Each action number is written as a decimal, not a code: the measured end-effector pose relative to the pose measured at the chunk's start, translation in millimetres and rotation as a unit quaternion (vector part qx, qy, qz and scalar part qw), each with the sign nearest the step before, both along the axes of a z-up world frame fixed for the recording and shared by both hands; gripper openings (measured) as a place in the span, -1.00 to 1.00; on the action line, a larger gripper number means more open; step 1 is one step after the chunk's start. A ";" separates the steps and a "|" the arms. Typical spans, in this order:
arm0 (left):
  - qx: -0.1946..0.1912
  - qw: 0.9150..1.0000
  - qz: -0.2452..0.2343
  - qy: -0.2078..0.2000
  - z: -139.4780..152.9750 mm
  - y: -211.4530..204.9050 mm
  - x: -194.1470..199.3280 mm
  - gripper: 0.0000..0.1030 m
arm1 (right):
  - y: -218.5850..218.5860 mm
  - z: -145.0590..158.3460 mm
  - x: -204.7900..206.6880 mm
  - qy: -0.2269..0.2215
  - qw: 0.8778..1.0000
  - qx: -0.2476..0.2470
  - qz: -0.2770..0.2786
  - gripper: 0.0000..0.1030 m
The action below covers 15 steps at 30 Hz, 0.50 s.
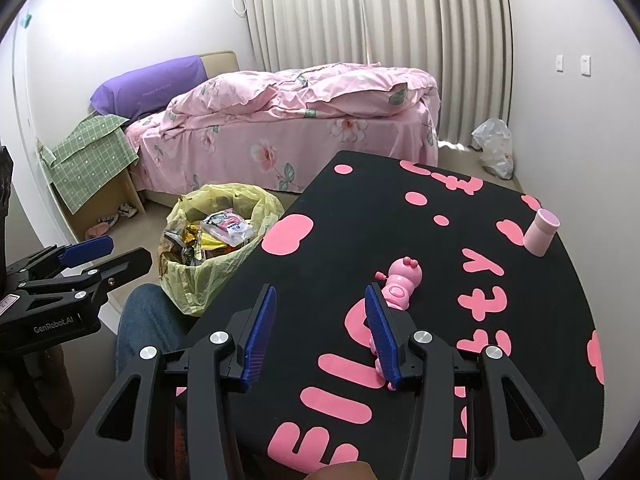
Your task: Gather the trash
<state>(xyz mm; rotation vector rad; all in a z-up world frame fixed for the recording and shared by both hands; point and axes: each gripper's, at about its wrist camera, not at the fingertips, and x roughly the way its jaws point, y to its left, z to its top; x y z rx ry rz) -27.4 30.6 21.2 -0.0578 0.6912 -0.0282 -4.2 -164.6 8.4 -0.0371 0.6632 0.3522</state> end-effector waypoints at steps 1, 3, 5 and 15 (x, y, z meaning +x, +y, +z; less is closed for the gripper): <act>0.000 1.000 0.000 0.000 -0.1 0.0 0.0 0.49 | 0.1 0.0 0.0 0.000 1.000 0.000 0.000 -0.15; 0.002 1.000 -0.001 0.001 -0.3 -0.3 0.2 0.49 | 0.1 0.0 0.0 0.000 1.000 -0.001 0.000 -0.15; 0.001 1.000 0.001 0.000 -0.1 -1.1 0.1 0.49 | -0.2 -0.1 0.0 0.000 1.000 0.000 0.000 -0.15; 0.000 1.000 0.002 0.000 -0.9 -3.2 0.2 0.49 | -0.1 0.9 0.2 -0.001 1.000 -0.002 -0.003 -0.15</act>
